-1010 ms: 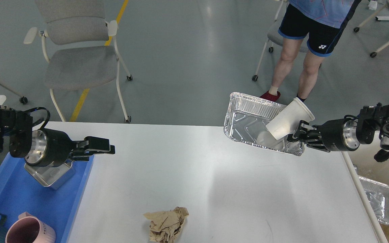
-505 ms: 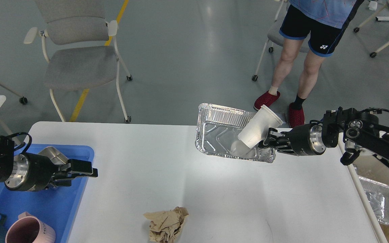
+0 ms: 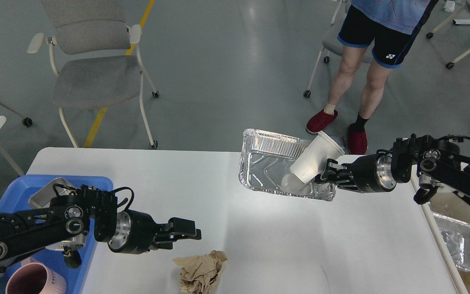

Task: Tidy desktop
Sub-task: 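Reach the left gripper down to the beige cloth and grasp it, then lift the beige cloth and drop it into the foil tray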

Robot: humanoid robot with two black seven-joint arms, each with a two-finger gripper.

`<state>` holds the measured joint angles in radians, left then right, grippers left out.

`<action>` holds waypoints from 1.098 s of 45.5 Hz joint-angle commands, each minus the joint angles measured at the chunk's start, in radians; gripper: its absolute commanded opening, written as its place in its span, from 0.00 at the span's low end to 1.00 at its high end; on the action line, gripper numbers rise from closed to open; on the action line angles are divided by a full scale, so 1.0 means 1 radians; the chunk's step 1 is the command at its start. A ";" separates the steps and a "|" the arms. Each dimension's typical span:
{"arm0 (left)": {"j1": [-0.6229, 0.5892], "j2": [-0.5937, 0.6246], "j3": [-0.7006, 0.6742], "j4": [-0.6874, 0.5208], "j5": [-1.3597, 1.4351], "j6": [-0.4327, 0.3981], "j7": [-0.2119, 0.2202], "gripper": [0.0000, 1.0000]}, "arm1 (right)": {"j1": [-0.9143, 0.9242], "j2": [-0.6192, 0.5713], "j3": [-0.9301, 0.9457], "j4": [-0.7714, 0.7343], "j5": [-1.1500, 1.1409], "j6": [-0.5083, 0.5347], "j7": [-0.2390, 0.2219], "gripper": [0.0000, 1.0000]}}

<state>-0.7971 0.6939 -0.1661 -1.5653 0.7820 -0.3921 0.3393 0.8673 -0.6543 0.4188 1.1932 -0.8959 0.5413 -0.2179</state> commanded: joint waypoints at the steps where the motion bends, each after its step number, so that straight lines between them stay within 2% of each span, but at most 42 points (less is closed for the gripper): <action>1: 0.079 -0.056 0.011 0.013 0.017 0.001 0.039 0.91 | -0.002 -0.001 0.000 0.000 0.000 0.000 0.000 0.00; 4: 0.105 -0.067 0.014 0.019 0.019 0.001 0.052 0.91 | -0.005 -0.002 0.000 0.000 0.000 0.000 0.000 0.00; 14: 0.116 -0.131 0.019 0.105 0.020 0.006 0.052 0.91 | -0.011 -0.005 0.000 0.000 0.000 0.000 0.000 0.00; 27: 0.153 -0.238 0.020 0.202 0.089 0.056 0.041 0.88 | -0.011 -0.015 0.002 0.000 0.000 0.000 0.000 0.00; 29: 0.165 -0.244 0.020 0.202 0.138 0.067 0.033 0.83 | -0.011 -0.016 0.003 0.000 0.000 0.000 0.000 0.00; 32: 0.187 -0.246 0.020 0.202 0.193 0.084 0.032 0.70 | -0.014 -0.016 0.003 0.002 0.000 0.000 0.000 0.00; 33: 0.191 -0.246 0.020 0.202 0.200 0.084 0.032 0.64 | -0.014 -0.016 0.005 0.002 0.000 0.000 0.000 0.00; 34: 0.197 -0.246 0.019 0.200 0.201 0.078 0.036 0.47 | -0.016 -0.016 0.005 0.002 0.000 0.000 0.000 0.00; 36: 0.200 -0.244 0.019 0.199 0.201 0.073 0.043 0.31 | -0.019 -0.016 0.006 0.002 0.000 0.000 0.000 0.00; 39: 0.205 -0.241 0.017 0.200 0.201 0.073 0.044 0.16 | -0.019 -0.016 0.006 0.002 0.000 0.000 0.000 0.00; 43: 0.204 -0.238 0.011 0.200 0.201 0.075 0.044 0.02 | -0.019 -0.016 0.006 0.002 0.000 -0.001 0.000 0.00; 50: 0.196 -0.217 -0.001 0.188 0.207 0.076 0.043 0.00 | -0.019 -0.016 0.006 0.002 0.000 -0.001 0.000 0.00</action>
<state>-0.5933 0.4595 -0.1575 -1.3679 0.9861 -0.3175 0.3834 0.8480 -0.6704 0.4249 1.1950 -0.8958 0.5403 -0.2178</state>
